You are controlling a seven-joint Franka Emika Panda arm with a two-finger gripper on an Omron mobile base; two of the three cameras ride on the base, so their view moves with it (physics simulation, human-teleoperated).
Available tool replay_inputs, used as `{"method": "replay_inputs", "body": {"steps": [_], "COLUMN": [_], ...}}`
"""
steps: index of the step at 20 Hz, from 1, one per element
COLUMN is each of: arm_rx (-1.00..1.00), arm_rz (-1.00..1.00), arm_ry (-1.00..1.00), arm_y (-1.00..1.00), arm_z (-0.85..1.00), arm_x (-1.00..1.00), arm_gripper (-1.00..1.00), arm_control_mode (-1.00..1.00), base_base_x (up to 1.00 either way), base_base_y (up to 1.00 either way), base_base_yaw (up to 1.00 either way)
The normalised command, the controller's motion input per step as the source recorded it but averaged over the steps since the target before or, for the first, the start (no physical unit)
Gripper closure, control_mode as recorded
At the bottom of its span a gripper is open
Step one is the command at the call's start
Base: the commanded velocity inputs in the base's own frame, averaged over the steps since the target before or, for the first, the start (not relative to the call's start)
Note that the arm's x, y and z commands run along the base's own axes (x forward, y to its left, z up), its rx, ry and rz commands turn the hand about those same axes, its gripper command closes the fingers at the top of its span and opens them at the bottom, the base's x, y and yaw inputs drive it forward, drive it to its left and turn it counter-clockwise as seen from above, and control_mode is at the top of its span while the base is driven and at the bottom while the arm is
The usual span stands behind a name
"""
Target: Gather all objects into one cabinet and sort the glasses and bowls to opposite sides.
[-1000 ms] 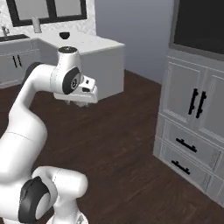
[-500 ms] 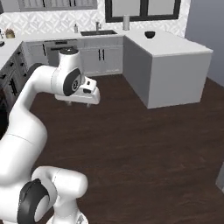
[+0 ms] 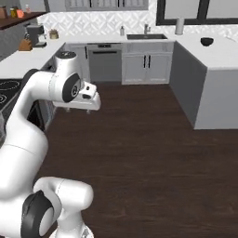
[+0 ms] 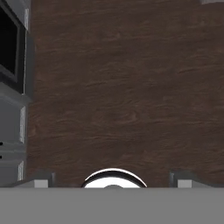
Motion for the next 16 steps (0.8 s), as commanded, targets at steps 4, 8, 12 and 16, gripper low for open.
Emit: {"method": "replay_inputs", "body": {"steps": [4,8,12,16], "arm_rx": [0.0,0.0,0.0,0.0], "arm_rz": [0.0,0.0,0.0,0.0], "arm_ry": [0.0,0.0,0.0,0.0], "arm_y": [0.0,0.0,0.0,0.0], "arm_z": [0.0,0.0,0.0,0.0], "arm_x": [0.0,0.0,0.0,0.0], "arm_gripper": [-1.0,-1.0,-1.0,-1.0], "arm_control_mode": [1.0,1.0,1.0,1.0], "base_base_x": [1.0,1.0,0.96,1.0], "base_base_y": [0.51,0.09,0.0,0.11], "base_base_yaw": [0.13,0.15,0.11,0.06]}}
